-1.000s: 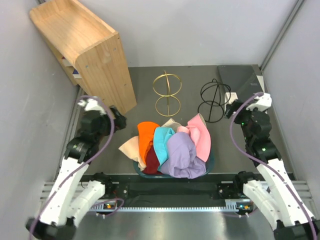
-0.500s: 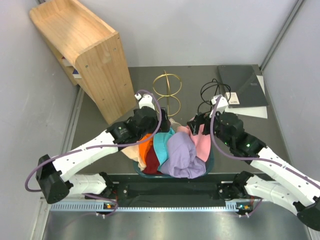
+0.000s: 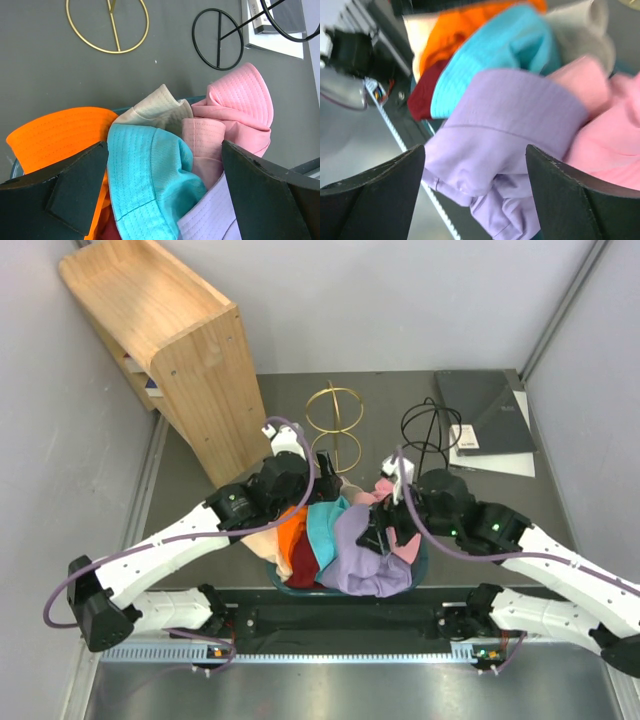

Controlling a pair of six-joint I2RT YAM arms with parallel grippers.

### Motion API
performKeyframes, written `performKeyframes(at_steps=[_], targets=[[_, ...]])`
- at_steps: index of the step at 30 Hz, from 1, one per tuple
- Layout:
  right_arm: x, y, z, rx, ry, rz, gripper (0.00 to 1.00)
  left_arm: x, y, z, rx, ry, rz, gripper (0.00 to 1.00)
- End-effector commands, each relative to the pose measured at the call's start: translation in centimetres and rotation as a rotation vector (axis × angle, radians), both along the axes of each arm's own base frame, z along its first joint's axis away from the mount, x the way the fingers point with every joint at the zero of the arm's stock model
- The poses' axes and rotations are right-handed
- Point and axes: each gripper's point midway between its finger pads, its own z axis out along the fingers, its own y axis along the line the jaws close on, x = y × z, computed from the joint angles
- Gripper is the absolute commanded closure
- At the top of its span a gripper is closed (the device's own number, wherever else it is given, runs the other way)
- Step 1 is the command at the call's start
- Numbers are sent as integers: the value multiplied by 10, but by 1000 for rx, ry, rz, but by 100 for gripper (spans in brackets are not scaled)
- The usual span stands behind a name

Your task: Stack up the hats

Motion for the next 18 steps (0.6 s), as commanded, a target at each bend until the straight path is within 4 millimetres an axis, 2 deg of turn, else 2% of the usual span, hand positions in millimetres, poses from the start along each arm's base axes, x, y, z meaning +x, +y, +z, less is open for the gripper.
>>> performKeyframes(at_steps=[1, 5, 6, 8, 9, 12, 14, 16, 17, 18], targets=[[-27, 11, -21, -63, 123, 80, 21, 2, 2, 26, -37, -38, 20, 1], [-27, 14, -33, -110, 141, 57, 29, 3, 6, 32, -34, -46, 36, 1], [-23, 13, -31, -115, 128, 40, 42, 3, 7, 34, -37, -51, 42, 1], [-20, 12, -29, -115, 122, 20, 56, 4, 8, 39, -38, -58, 46, 1], [-17, 11, -29, -120, 112, 2, 68, 4, 8, 40, -31, -64, 39, 1], [-11, 6, -32, -143, 103, -38, 91, 5, 8, 42, -5, -74, 24, 1], [-9, 0, -22, -134, 90, -70, 97, 5, 5, 48, -2, -85, 4, 1], [1, -8, 11, -73, 15, -135, 100, 4, 0, 54, 3, -103, -40, 1], [4, -13, 26, -49, -16, -162, 100, 4, -3, 64, -7, -124, -60, 1], [12, -26, 52, -31, -67, -231, 100, 1, -10, 76, -22, -164, -121, 1]])
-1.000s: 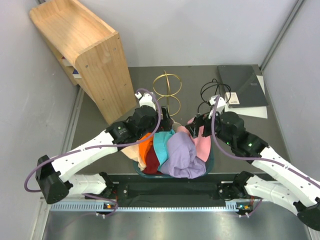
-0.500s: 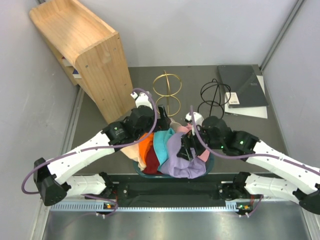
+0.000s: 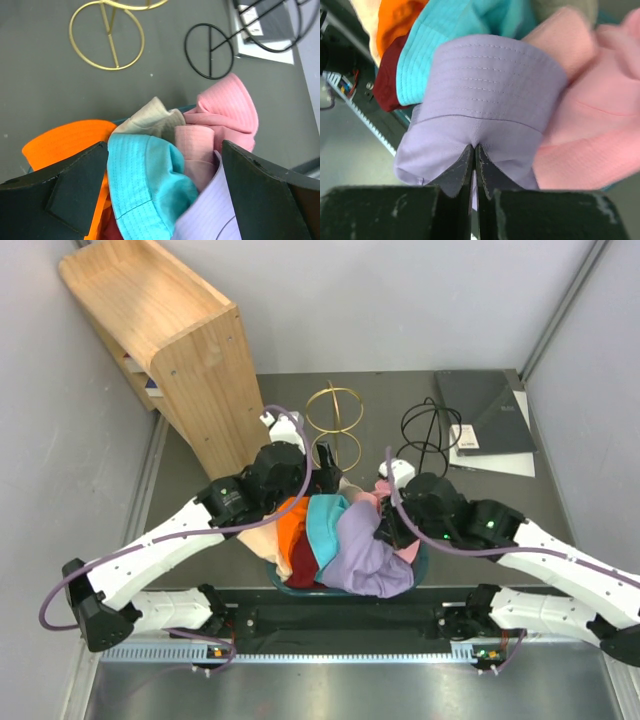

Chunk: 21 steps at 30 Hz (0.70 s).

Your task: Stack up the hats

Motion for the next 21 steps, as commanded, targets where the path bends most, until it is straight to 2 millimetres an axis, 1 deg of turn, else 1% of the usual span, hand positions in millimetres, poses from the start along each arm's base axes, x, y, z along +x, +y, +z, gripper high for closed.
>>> performKeyframes(at_steps=[1, 2, 3, 4, 5, 6, 7, 8, 9, 11, 12, 13, 14, 15, 16, 17, 18, 19, 20, 21], targets=[[25, -29, 108, 154, -237, -188, 100, -3, -18, 55, -54, -138, -147, 1], [28, -38, 123, 167, -268, -223, 100, -5, -24, 68, -80, -168, -185, 1], [32, -52, 149, 189, -317, -283, 100, -6, -31, 85, -110, -219, -224, 1], [33, -59, 162, 209, -346, -306, 100, -13, -41, 94, -145, -234, -290, 1], [34, -65, 172, 219, -370, -324, 100, -15, -47, 108, -175, -260, -319, 1], [38, -75, 189, 239, -408, -373, 100, -16, -52, 113, -192, -271, -342, 1], [40, -81, 196, 245, -430, -392, 100, -20, -61, 124, -229, -291, -391, 1], [42, -86, 201, 247, -448, -411, 100, -21, -66, 135, -250, -310, -409, 1], [46, -94, 209, 242, -482, -448, 100, -19, -73, 133, -255, -302, -422, 1], [52, -101, 215, 231, -513, -489, 100, -19, -83, 146, -292, -324, -454, 1], [57, -109, 219, 213, -547, -526, 100, -15, -89, 144, -292, -322, -454, 1], [61, -112, 225, 215, -569, -550, 100, -12, -92, 144, -298, -330, -452, 1], [64, -115, 229, 212, -592, -568, 100, -10, -95, 151, -315, -349, -453, 1], [69, -123, 232, 179, -630, -606, 100, -5, -101, 144, -305, -338, -450, 1], [74, -126, 233, 157, -652, -626, 100, 0, -102, 145, -303, -342, -439, 1], [79, -130, 238, 155, -678, -659, 100, 2, -104, 148, -304, -342, -430, 1], [85, -137, 236, 107, -706, -686, 100, 6, -108, 142, -291, -333, -432, 1], [91, -138, 235, 81, -717, -703, 100, 8, -110, 146, -290, -340, -432, 1], [99, -146, 238, 74, -735, -745, 100, 11, -111, 146, -283, -341, -432, 1], [104, -143, 234, 61, -739, -726, 100, 14, -114, 141, -264, -336, -436, 1]])
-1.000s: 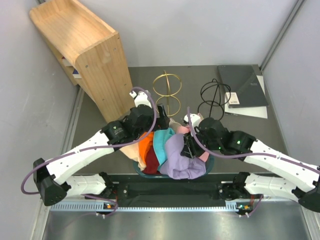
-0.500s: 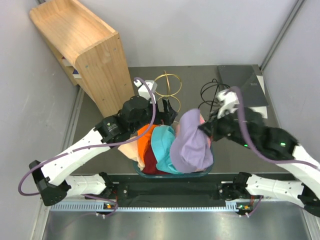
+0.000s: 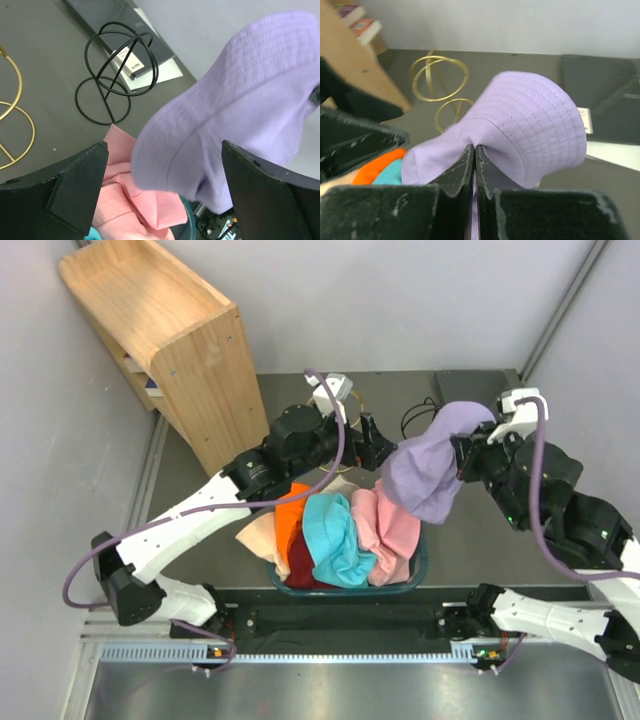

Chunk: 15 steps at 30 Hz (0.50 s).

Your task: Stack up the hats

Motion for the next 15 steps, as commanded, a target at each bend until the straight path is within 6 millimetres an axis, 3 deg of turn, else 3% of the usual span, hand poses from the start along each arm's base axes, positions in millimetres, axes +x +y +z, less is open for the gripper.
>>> performKeyframes(at_steps=[1, 4, 5, 10, 15], targets=[[33, -21, 12, -44, -86, -141, 100, 10, -12, 39, -53, -97, -16, 1], [57, -24, 5, -34, -83, -123, 100, 14, -15, 40, -27, -113, -21, 1], [67, -36, 5, -30, -82, -155, 100, 16, -16, 37, -15, -111, -21, 1], [100, -19, 8, -22, -87, -37, 100, 22, -6, 39, 18, -135, 30, 1], [131, -22, 10, -14, -83, -4, 100, 25, 12, 36, 43, -149, 86, 1]])
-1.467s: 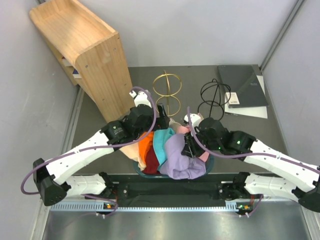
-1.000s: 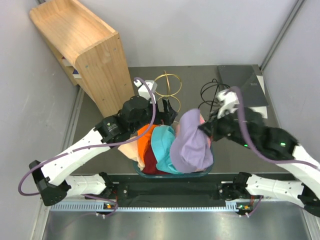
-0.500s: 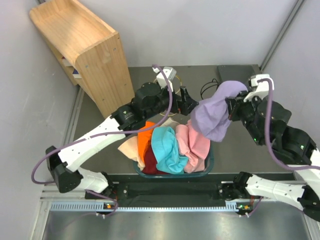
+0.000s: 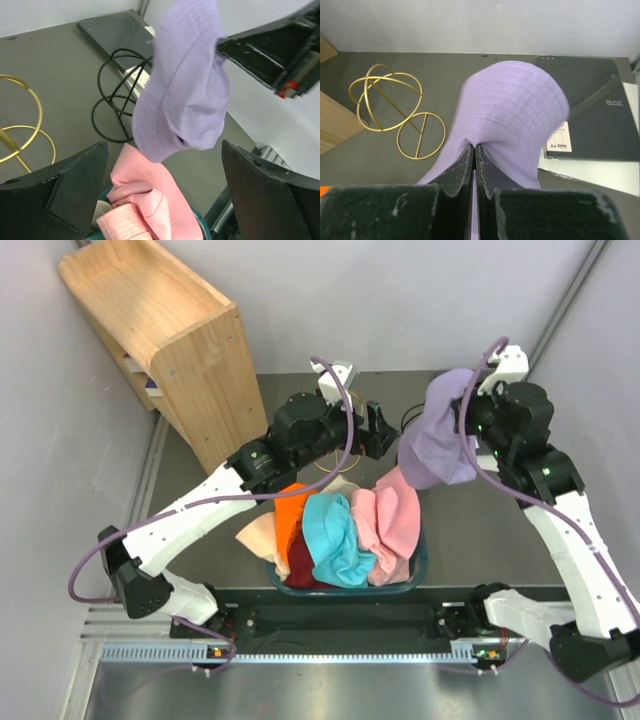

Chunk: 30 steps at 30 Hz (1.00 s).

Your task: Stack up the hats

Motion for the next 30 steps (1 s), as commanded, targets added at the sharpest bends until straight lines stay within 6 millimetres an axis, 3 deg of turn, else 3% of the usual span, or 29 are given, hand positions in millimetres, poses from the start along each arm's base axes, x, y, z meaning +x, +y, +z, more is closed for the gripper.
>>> performKeyframes(at_steps=[1, 5, 6, 11, 18, 21, 25, 28, 30], targets=[[28, 19, 38, 40, -105, 141, 100, 3, 24, 17, -4, -58, 68, 1], [55, 18, 43, 42, -100, 191, 100, 6, 29, 13, 7, -60, 85, 1], [67, 19, 34, 32, -73, 192, 100, 6, 28, 12, 9, -60, 84, 1], [98, 13, 32, 6, -49, 187, 100, 17, 21, 2, 33, -45, 79, 1], [143, 9, -8, -29, 45, 169, 100, 34, -1, -6, 55, -24, 45, 1], [157, 2, -16, -36, 61, 152, 100, 48, -7, -14, 63, -5, 48, 1], [173, -11, -33, -61, 99, 117, 100, 64, -20, -28, 44, 47, 9, 1], [181, -18, -48, -60, 133, 102, 100, 75, -30, -30, 22, 53, -5, 1], [184, -19, -56, -63, 150, 99, 100, 80, -39, -20, -2, 32, -26, 1]])
